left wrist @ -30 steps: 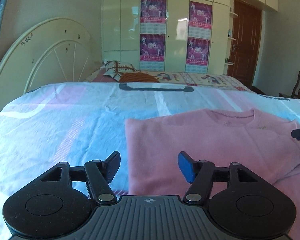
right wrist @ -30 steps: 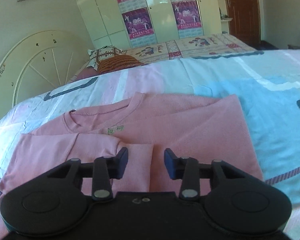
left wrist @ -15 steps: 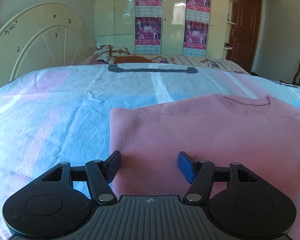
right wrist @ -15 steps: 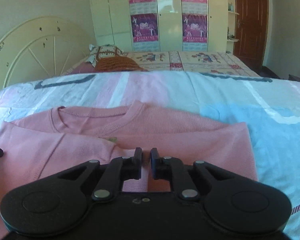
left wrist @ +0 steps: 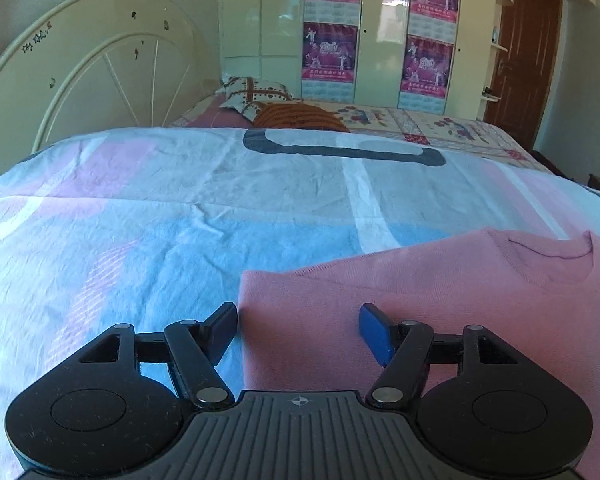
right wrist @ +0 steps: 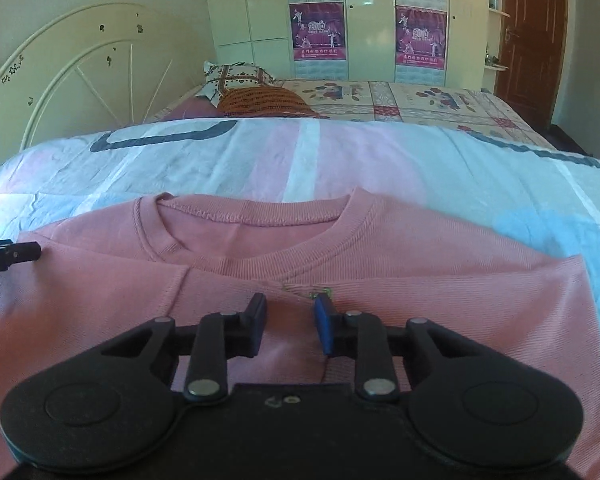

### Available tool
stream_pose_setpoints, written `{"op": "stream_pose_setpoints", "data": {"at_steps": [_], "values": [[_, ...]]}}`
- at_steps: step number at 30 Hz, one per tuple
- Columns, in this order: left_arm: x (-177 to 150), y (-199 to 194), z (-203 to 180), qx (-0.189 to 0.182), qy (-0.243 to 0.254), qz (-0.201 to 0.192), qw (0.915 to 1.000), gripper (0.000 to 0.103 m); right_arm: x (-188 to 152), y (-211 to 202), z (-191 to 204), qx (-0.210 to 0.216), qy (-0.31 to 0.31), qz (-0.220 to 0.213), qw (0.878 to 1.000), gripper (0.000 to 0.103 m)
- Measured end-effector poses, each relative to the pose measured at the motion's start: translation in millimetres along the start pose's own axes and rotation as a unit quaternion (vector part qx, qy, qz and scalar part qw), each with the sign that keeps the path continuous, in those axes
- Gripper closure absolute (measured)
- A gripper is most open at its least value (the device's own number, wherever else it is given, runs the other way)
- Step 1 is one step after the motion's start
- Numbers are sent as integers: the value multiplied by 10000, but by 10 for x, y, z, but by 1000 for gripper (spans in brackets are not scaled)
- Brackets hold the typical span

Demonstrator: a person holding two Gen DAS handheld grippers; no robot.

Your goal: Fold small clothes

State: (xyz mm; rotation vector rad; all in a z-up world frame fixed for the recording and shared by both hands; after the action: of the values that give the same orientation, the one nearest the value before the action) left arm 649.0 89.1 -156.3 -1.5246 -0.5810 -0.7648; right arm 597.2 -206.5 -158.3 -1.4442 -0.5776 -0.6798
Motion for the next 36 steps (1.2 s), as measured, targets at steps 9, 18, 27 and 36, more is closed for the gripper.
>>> {"op": "stream_pose_setpoints", "data": {"at_steps": [9,18,27,36], "values": [[-423,-297,-903,-704,466,-105,9964,37,-235,-100,686,660,-679,75,9955,64],[-539,-629,-355,-76,257,-171,9995,37,-296,-478,-37,-28,-114,-60,9999,61],[-797,-846,-1076,-530,802,-133,9953,37,-725,-628,685,662,-797,174,9945,63],[-954,-974,-198,-155,172,-82,9997,37,-637,-796,-40,236,-20,118,9997,98]]}}
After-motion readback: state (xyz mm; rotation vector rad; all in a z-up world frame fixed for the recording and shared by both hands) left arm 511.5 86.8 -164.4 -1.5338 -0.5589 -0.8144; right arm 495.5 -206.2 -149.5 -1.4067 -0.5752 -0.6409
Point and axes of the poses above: each gripper's, at about its wrist camera, not at the fingertips, and y roughly the way its jaws point, z to its left, x to its top, the point moved 7 cm from there along y, roughly the way its jaws point, and after that the axes turned 2 degrees about y, right-handed, at the moved point
